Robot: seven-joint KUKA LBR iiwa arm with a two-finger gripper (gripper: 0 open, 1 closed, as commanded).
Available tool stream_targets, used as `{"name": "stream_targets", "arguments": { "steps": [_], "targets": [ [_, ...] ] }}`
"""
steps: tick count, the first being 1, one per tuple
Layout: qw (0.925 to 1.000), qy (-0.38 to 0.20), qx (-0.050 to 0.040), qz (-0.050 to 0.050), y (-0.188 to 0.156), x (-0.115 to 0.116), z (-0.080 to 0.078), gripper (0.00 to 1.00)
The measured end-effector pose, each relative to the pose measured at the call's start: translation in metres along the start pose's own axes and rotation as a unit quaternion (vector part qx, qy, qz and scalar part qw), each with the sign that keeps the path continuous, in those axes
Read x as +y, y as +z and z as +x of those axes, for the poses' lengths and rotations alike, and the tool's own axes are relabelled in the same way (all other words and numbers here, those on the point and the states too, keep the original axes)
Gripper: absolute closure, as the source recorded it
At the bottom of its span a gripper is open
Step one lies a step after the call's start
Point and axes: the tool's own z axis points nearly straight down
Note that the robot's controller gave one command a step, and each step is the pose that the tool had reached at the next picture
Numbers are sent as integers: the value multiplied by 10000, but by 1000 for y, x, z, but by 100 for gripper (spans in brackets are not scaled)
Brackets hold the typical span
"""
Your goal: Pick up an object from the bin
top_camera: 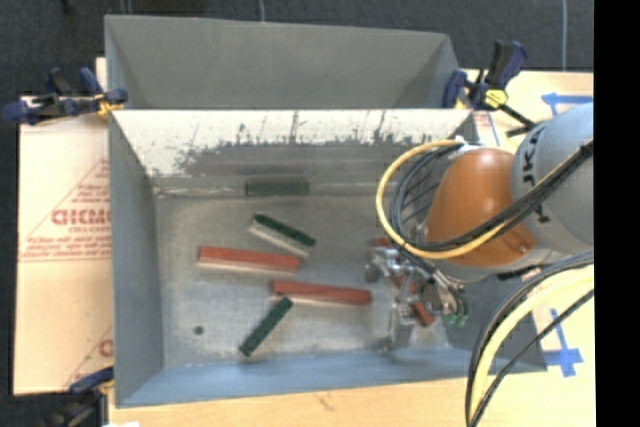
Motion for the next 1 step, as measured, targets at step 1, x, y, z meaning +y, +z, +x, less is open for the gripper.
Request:
{"name": "stream_targets", "arguments": {
  "steps": [1],
  "targets": [
    [9999, -140, 0, 6, 8, 27, 2, 0]
  ]
}}
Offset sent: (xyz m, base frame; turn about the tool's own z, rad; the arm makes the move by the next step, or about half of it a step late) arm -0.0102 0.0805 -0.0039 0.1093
